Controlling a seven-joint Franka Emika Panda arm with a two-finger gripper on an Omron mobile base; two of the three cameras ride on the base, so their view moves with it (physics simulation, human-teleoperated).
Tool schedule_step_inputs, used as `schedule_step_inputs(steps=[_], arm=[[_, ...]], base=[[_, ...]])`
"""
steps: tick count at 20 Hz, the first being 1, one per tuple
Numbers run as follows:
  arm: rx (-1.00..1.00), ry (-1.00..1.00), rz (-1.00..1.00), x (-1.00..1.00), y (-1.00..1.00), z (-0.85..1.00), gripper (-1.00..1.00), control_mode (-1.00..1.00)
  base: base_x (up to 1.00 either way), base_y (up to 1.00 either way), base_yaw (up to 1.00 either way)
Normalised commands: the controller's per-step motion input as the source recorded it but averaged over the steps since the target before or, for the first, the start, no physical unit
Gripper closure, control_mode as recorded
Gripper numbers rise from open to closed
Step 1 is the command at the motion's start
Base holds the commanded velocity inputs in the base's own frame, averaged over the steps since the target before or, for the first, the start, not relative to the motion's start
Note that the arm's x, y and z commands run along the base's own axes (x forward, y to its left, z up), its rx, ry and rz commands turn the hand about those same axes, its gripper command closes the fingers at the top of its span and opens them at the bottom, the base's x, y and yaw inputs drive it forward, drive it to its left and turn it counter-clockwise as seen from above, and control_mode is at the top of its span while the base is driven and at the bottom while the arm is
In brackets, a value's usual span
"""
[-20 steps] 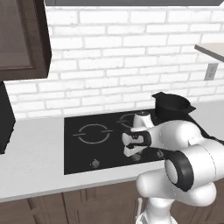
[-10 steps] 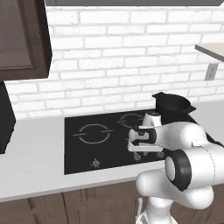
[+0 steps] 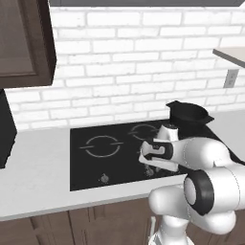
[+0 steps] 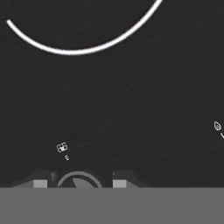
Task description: Turn off the front center burner of the stove.
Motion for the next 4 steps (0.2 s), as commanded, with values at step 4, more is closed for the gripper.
schedule_step_inputs(steps=[4], arm=[[0.00, 0.00, 0.00, 0.00, 0.00, 0.00, 1.00, -1.00]], base=[[0.00, 0.00, 0.00]])
